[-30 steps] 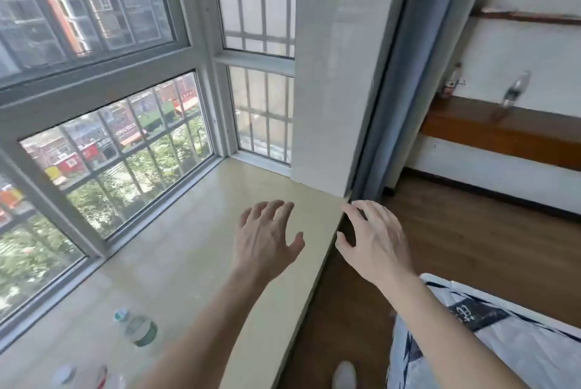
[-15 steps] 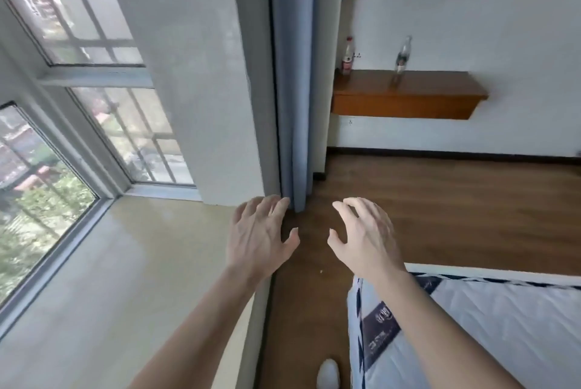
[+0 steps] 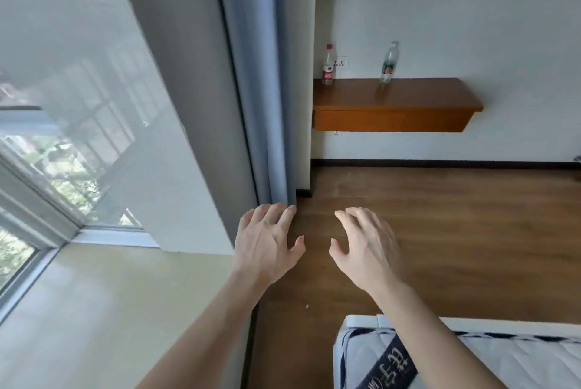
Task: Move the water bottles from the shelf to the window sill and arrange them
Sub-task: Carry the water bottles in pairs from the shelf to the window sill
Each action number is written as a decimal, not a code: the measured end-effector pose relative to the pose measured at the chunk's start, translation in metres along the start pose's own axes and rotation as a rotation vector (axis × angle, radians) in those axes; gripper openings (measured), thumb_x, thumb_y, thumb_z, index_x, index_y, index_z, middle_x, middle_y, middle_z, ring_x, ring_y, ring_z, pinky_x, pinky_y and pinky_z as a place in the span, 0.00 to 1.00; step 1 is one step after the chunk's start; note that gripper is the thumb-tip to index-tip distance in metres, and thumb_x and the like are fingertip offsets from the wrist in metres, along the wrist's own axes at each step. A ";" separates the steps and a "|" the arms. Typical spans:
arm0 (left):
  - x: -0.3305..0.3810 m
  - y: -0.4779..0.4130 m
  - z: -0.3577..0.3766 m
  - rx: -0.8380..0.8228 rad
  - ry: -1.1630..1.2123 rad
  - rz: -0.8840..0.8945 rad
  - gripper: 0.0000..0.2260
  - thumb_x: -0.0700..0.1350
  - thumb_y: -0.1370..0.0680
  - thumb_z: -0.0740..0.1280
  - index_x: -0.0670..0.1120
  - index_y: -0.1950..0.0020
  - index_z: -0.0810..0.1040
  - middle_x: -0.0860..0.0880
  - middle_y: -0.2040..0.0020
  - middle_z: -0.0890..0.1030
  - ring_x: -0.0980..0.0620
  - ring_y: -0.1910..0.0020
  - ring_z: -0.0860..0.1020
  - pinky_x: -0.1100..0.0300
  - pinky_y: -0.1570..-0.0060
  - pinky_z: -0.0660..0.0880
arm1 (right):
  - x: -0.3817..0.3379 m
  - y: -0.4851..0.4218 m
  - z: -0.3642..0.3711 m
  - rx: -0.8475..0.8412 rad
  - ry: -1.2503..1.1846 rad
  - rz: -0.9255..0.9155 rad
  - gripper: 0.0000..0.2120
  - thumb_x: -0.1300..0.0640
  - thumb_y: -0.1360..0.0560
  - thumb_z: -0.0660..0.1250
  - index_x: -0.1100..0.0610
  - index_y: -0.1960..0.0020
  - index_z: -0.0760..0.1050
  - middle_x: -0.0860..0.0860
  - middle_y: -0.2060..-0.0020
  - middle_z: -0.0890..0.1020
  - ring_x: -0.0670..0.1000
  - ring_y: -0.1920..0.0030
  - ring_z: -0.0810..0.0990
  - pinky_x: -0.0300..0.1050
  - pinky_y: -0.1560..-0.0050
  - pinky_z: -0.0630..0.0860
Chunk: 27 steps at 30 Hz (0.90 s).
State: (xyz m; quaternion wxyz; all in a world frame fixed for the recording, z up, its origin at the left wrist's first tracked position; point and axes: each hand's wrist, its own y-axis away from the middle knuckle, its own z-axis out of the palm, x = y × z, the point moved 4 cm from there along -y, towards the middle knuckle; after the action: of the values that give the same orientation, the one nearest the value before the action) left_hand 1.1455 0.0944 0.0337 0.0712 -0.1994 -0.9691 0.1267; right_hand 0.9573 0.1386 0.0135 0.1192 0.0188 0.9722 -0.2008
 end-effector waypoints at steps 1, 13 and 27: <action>0.001 -0.011 0.006 -0.006 0.002 0.006 0.25 0.61 0.27 0.59 0.51 0.34 0.75 0.53 0.38 0.79 0.47 0.41 0.77 0.50 0.41 0.73 | 0.006 -0.008 0.003 0.000 0.001 0.011 0.21 0.50 0.32 0.71 0.54 0.41 0.79 0.51 0.45 0.81 0.55 0.43 0.80 0.53 0.42 0.76; -0.004 -0.174 0.072 -0.048 0.077 0.098 0.25 0.61 0.27 0.59 0.50 0.35 0.76 0.53 0.40 0.80 0.46 0.43 0.78 0.49 0.42 0.74 | 0.067 -0.133 0.059 -0.060 0.083 0.136 0.22 0.46 0.29 0.67 0.52 0.37 0.77 0.51 0.42 0.80 0.55 0.42 0.79 0.52 0.42 0.77; -0.013 -0.413 0.125 -0.103 0.144 0.249 0.26 0.63 0.22 0.55 0.55 0.25 0.65 0.53 0.28 0.70 0.50 0.28 0.67 0.49 0.29 0.64 | 0.136 -0.330 0.101 -0.072 0.198 0.307 0.25 0.42 0.27 0.70 0.50 0.32 0.76 0.52 0.36 0.80 0.53 0.34 0.78 0.52 0.33 0.76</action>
State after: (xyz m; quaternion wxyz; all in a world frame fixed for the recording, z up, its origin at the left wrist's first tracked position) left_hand 0.9821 -0.3046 0.0260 0.1140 -0.3297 -0.9345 0.0701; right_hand 0.8202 -0.2063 0.0180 0.0527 0.1822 0.9715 -0.1425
